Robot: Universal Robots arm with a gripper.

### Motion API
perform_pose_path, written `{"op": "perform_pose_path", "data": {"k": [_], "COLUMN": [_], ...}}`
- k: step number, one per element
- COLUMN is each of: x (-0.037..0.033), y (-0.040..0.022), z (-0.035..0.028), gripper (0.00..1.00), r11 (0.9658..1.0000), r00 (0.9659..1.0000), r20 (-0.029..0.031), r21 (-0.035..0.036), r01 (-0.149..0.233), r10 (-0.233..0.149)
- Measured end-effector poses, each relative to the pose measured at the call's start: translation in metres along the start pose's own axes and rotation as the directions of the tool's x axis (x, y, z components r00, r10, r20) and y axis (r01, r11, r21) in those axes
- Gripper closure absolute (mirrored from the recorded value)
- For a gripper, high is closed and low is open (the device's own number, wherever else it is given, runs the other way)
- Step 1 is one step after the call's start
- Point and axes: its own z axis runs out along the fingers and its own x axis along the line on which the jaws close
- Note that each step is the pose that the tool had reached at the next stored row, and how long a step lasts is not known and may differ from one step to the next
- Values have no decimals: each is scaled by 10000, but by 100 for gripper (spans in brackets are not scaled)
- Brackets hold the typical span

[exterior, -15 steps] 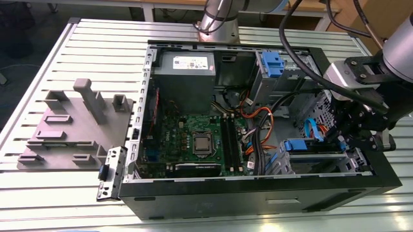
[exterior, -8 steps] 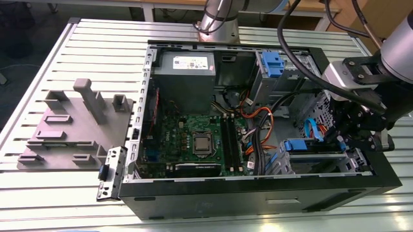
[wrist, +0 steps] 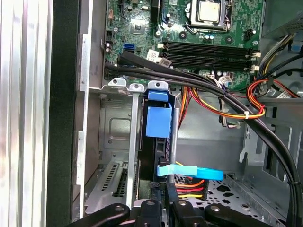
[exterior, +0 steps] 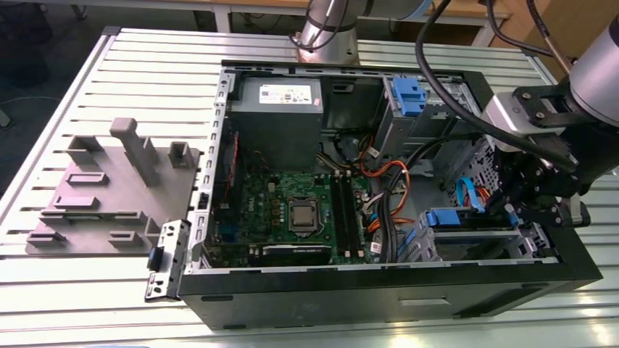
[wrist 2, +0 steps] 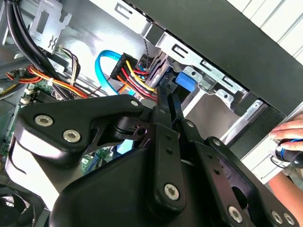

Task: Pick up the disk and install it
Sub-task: 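Insert the second disk wire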

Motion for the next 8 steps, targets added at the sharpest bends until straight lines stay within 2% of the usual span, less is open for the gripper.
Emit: {"op": "perform_pose_path", "data": {"k": [8], "x": [-8], "y": [-1], "z": [-8], "gripper": [84], "r11": [9998], "r00": [9998], "r20": [-6], "r21": [9], "r01": [-188], "r10": [188]}}
